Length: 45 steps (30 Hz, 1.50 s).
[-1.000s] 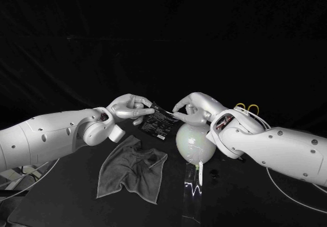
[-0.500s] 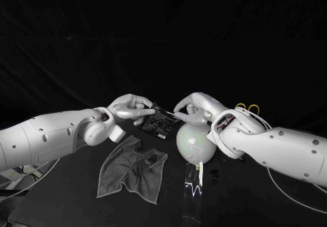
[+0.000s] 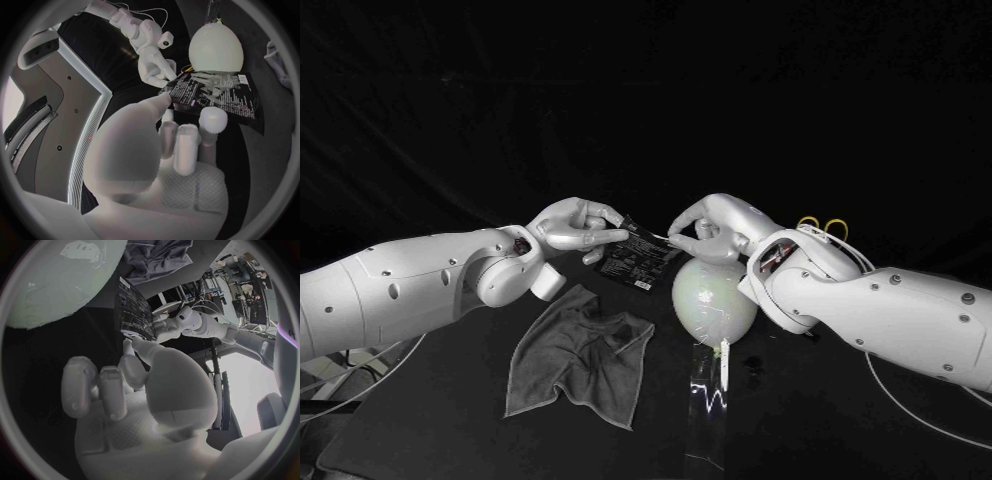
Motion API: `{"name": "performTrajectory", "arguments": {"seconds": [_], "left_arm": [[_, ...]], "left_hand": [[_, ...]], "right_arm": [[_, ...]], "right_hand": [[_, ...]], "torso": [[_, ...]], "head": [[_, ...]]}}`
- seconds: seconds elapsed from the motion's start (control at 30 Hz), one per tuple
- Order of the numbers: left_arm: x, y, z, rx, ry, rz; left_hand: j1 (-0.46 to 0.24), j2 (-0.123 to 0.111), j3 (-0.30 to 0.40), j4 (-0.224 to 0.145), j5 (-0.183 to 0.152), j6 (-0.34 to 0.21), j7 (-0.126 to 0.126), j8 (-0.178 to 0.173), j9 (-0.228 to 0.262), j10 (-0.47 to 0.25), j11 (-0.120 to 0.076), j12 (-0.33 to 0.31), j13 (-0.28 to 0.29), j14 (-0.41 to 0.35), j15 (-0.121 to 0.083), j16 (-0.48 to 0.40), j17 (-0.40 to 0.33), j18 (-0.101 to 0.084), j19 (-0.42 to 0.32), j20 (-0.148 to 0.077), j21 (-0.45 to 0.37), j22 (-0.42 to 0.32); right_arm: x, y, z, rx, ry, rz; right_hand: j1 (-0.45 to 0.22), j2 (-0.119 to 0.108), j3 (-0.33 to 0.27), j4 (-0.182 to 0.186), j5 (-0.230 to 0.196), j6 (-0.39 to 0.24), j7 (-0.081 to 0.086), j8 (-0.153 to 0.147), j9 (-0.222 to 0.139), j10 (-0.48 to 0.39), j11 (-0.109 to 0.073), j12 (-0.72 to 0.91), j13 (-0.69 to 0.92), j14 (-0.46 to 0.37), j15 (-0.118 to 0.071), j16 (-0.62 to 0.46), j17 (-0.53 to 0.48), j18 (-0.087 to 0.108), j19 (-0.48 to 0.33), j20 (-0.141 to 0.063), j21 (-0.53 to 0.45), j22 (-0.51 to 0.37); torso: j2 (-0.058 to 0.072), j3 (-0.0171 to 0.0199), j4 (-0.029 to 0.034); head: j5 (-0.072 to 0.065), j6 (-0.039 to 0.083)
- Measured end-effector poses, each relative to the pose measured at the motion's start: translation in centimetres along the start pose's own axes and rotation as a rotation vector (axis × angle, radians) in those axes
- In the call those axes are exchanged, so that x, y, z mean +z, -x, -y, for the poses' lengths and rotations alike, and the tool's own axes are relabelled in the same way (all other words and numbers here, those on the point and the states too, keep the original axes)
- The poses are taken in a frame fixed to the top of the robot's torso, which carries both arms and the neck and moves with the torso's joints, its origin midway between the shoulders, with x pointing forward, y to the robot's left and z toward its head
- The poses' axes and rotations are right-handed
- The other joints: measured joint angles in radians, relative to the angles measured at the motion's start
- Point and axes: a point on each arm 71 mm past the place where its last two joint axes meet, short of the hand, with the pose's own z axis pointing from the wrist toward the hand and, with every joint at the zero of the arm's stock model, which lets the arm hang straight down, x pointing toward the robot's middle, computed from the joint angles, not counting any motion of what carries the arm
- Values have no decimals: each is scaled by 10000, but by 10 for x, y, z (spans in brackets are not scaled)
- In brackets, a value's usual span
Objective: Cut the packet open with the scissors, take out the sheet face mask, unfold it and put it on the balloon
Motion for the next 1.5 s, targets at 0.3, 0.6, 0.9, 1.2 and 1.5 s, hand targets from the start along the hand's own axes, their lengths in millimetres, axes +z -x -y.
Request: {"name": "performTrajectory", "arguments": {"seconds": [0.3, 0.6, 0.9, 1.2, 1.5], "left_arm": [[0, -2, 1, 15, -15, -57], [0, -2, 1, 50, -17, -60], [0, -3, 1, 73, -20, -51], [1, -3, 1, 107, -25, -43], [1, -3, 1, 180, -23, -20]], "left_hand": [[0, 0, -1, 1, 0, -24, 6, -9, 11, -15, 15, -1, 0, 0, 0, -2, 0, 97, 0, 0, 0, 0], [-13, -14, 26, -27, 0, -48, -16, 20, 25, -15, 15, -1, 0, 0, 1, -10, 0, 99, 0, 0, 0, 22], [-13, -14, 25, -27, -1, -12, 20, 22, 27, -15, 15, -20, 0, 0, 1, -11, 0, 97, 0, 0, 46, 26], [-25, -27, 24, -27, -1, -13, 20, 21, 27, -15, 15, -28, 0, 1, 1, -12, 0, 95, 0, -1, 46, 25], [-47, -6, 52, -56, -21, -15, 19, 3, 30, -15, 15, -29, 0, 2, 2, -14, 0, 93, 37, -39, 46, 48]], "right_arm": [[0, 0, 0, 8, -6, -67], [-1, -1, 1, 11, 3, -169], [-2, -1, 1, 10, 16, -279], [-2, -2, 1, 5, 40, -434], [-4, -3, 0, 22, 62, -694]], "right_hand": [[32, 135, 55, 0, 0, 8, -9, 39, 49, -17, -17, 0, 146, -1, 1, 52, 7, 0, -1, 0, -1, 3], [1, 453, 206, 71, -39, 30, -31, 116, 115, -20, -20, 0, 384, 22, -21, 51, 6, -1, 35, -38, 40, 8], [-52, 606, 304, 133, -42, 91, -96, 203, 192, -36, -36, 0, 501, 22, -21, 45, -2, -2, 35, -39, 40, 7], [-117, 753, 413, 221, -74, 147, -171, 340, 278, -53, -52, 0, 507, 20, -20, 84, -1, -3, 34, -39, 39, 0], [-434, 1092, 491, 637, -132, 302, -230, 574, 505, -54, -54, 0, 592, 59, -58, 83, 7, -4, 70, -76, 39, 5]], "torso": [[1, -6, 7], [1, -3, 4], [0, -1, -7], [0, -2, 2], [0, -3, 5]], "head": [[-9, -23], [8, -34], [1, -35], [-19, -63], [-27, -75]]}}
